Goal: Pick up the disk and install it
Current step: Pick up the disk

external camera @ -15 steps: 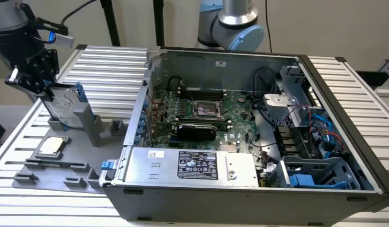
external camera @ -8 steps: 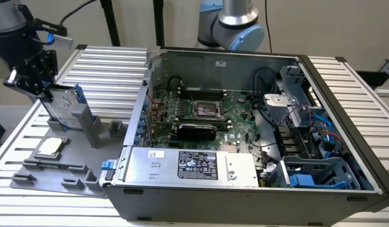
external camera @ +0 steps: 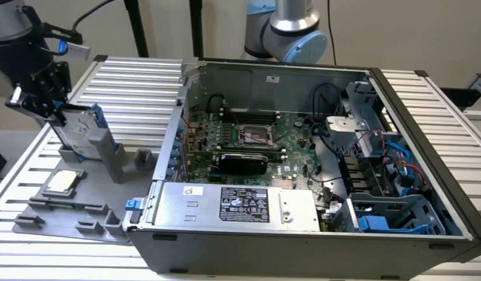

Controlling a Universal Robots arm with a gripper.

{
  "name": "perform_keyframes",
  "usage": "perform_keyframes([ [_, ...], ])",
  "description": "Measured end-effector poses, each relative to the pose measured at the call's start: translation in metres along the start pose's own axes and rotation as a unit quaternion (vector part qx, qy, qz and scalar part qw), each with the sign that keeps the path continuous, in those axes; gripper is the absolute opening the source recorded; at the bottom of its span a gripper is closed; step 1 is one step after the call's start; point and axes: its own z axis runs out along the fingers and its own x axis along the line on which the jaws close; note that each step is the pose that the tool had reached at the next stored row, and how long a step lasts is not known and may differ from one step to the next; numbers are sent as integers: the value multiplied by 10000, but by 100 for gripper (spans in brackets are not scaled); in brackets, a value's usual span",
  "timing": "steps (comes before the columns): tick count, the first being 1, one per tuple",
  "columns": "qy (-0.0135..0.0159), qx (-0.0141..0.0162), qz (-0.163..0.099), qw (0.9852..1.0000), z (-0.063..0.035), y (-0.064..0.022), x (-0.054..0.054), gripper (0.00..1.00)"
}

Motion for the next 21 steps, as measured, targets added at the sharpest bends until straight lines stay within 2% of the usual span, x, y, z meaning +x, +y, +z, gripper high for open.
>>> perform_keyframes([
  [6, -11, 3, -325, 9995, 0, 0, 0, 0],
  [12, -13, 3, -350, 9994, -18, 0, 1, 0],
  [16, -14, 2, -363, 9993, -113, -1, -1, 0],
  [21, -16, 2, -382, 9993, -330, -5, -2, 0],
])
